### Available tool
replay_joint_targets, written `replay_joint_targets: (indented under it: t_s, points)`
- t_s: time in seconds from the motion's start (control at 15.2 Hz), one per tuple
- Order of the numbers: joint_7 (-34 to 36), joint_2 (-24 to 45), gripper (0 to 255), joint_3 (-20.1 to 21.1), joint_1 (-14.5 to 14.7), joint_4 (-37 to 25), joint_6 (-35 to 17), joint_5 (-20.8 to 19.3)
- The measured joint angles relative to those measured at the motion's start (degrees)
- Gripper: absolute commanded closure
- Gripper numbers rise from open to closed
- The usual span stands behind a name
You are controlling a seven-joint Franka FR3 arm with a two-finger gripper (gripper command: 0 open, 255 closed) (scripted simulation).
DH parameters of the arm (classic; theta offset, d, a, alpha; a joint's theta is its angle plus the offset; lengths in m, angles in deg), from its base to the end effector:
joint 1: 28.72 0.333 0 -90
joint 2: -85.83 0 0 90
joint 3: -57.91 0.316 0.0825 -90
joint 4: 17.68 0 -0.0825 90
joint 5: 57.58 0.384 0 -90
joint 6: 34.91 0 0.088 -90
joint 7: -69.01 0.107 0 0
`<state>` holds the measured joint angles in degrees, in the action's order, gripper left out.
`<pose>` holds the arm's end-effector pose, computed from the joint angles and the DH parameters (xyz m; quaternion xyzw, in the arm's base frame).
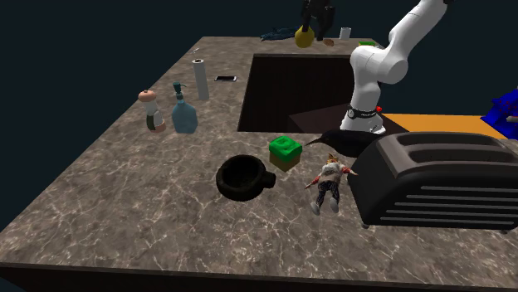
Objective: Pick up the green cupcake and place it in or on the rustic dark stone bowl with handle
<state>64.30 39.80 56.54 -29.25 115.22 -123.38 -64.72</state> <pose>0.2991 -0.0261 0.6111 0.9981 0.0255 0.0109 0.0543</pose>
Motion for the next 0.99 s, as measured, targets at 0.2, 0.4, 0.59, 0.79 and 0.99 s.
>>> replay_joint_targets:
  t_s: [0.2,0.4,0.59,0.79,0.99]
  points:
    - [0.0,2.1,0,-1.1,0.2,0.5,-1.9,1.4]
    - [-0.7,7.1,0,-4.0,0.5,0.9,-5.7,4.7]
    - [-2.1,12.0,0,-7.0,1.2,1.6,-9.4,8.7]
    - [-4.1,17.7,0,-9.8,2.1,2.3,-13.7,13.4]
    - [-6.7,23.9,0,-12.4,3.4,1.6,-16.5,18.9]
